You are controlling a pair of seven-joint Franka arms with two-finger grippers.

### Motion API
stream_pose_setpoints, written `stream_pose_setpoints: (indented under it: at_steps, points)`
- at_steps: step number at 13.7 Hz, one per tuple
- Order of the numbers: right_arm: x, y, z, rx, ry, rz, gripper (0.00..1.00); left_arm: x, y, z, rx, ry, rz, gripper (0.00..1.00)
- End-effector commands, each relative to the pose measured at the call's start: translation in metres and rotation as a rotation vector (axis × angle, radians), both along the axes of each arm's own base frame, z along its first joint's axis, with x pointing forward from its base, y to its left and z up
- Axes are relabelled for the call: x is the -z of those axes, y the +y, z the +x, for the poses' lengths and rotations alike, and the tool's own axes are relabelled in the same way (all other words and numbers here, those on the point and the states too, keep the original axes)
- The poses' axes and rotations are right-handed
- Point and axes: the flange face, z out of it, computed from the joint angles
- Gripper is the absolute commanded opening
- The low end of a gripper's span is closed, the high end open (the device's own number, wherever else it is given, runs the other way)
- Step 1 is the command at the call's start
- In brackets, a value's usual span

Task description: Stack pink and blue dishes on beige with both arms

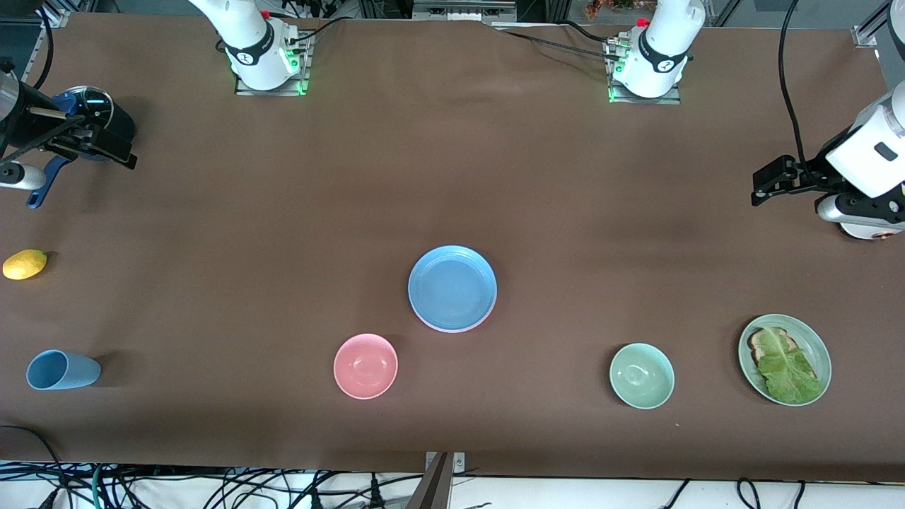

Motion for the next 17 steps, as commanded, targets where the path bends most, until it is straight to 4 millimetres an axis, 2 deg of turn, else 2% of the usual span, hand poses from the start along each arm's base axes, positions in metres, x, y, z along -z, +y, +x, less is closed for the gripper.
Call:
stream_pose_setpoints:
  at_steps: [1, 2, 5, 10, 12, 17]
  points:
    - [-0.001, -0.001, -0.007, -0.005, -0.015, -0.01, 1.0, -0.006, 0.0, -0.01, -0.008, 0.014, 0.015, 1.0]
    - [0.0, -0.008, -0.007, 0.006, -0.012, -0.004, 1.0, -0.01, 0.002, -0.016, -0.011, 0.011, 0.014, 1.0]
    - [0.001, -0.011, -0.007, 0.011, -0.015, 0.0, 1.0, -0.011, 0.004, -0.019, -0.015, 0.008, 0.005, 1.0]
    - [-0.002, -0.008, -0.007, 0.008, -0.014, 0.0, 1.0, -0.001, 0.004, -0.011, -0.016, 0.024, 0.006, 1.0]
    - [0.005, -0.01, -0.003, 0.005, 0.002, 0.001, 1.0, -0.001, 0.001, -0.011, -0.012, 0.022, 0.003, 1.0]
    - [0.005, -0.01, -0.003, 0.005, 0.0, 0.001, 1.0, -0.001, 0.005, -0.01, -0.016, 0.021, 0.003, 1.0]
